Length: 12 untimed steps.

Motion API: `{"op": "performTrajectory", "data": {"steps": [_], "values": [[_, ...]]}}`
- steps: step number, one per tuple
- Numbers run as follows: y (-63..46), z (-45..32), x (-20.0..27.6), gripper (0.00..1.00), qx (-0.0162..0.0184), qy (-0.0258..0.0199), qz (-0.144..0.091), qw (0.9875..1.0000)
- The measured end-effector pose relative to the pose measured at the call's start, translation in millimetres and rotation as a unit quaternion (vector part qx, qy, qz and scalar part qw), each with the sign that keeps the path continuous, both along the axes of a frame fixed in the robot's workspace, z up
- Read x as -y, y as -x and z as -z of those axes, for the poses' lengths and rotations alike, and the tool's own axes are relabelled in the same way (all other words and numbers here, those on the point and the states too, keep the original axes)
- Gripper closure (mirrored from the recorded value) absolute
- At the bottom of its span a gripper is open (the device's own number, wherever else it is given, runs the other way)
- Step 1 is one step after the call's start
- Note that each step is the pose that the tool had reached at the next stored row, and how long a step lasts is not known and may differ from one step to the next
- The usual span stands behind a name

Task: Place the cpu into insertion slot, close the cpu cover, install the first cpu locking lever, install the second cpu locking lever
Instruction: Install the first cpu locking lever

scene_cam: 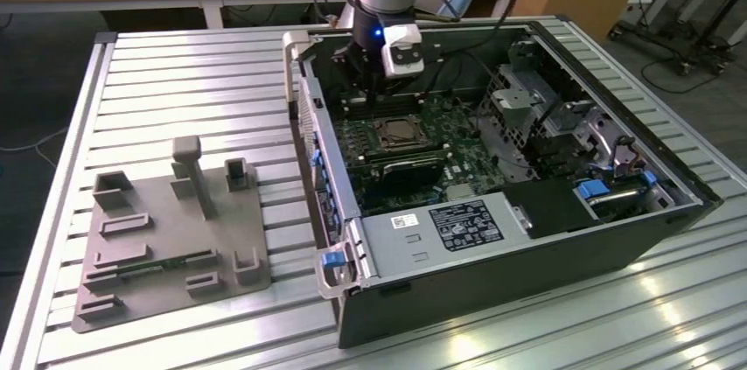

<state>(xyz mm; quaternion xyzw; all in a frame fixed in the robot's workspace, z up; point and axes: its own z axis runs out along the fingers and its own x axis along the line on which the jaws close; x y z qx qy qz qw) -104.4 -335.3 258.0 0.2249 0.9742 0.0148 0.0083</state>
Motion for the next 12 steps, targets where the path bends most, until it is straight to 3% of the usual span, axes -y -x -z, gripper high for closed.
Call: {"op": "performTrajectory", "data": {"steps": [5, 12], "values": [[0.0, 0.3, 0.0, 0.9, 0.0, 0.0, -0.045, 0.999], [0.0, 0.4, 0.0, 0.9, 0.0, 0.0, -0.105, 0.9944]]}}
